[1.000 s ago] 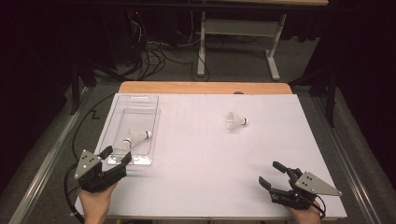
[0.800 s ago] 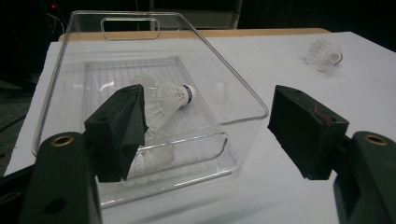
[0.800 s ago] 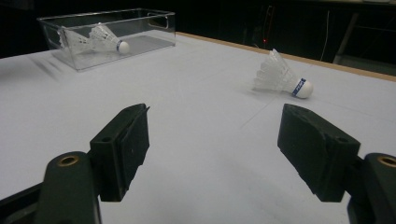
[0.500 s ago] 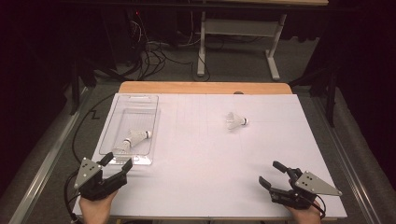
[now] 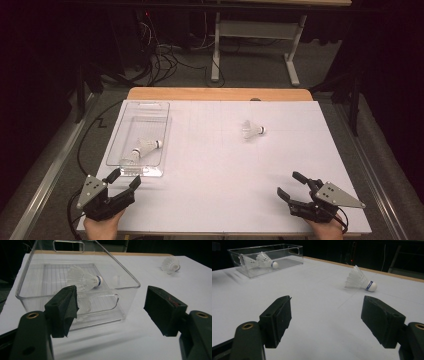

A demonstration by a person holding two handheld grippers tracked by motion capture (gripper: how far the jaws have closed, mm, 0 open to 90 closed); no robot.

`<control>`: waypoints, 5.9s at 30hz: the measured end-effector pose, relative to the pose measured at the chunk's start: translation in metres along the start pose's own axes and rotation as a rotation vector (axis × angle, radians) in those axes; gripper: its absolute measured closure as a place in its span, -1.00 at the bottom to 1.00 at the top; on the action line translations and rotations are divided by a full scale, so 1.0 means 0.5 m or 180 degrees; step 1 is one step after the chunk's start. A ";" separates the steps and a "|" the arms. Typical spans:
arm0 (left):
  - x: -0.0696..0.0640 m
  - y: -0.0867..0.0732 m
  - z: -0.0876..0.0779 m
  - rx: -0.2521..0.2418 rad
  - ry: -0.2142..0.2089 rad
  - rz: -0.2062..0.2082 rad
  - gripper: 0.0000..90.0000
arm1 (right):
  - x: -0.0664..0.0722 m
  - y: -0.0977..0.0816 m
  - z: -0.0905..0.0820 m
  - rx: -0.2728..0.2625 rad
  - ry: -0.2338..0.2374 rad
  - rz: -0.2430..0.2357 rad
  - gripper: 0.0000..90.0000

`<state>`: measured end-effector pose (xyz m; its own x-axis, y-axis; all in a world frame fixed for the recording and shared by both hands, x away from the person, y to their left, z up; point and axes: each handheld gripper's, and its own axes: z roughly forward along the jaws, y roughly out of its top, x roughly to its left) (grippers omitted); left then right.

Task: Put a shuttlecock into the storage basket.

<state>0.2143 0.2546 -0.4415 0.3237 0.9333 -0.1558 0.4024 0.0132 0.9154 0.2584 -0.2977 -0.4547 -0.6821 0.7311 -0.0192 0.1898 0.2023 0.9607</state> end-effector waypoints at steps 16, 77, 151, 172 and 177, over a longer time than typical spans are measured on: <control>0.000 -0.006 0.004 0.0067 -0.0088 -0.0050 -0.41 | -0.007 0.016 0.015 0.0044 -0.0009 0.0003 -0.47; -0.006 -0.005 0.018 0.0146 -0.0173 0.0003 -0.43 | -0.118 0.217 0.350 0.1967 -0.0471 0.0288 -0.34; -0.006 -0.003 0.018 0.0129 -0.0225 0.0016 -0.43 | -0.136 0.253 0.448 0.2810 -0.1285 -0.0015 1.00; -0.005 -0.002 0.021 0.0150 -0.0238 0.0020 -0.43 | -0.123 0.277 0.399 0.2431 -0.0951 -0.0008 1.00; -0.004 -0.002 0.021 0.0148 -0.0238 0.0013 -0.43 | -0.113 0.284 0.382 0.2366 -0.0836 -0.0011 1.00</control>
<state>0.2224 0.2490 -0.4460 0.3878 0.9038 -0.1809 0.4396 -0.0089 0.8981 0.4586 -0.1859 -0.3698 -0.5118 0.8410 -0.1756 0.6737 0.5197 0.5254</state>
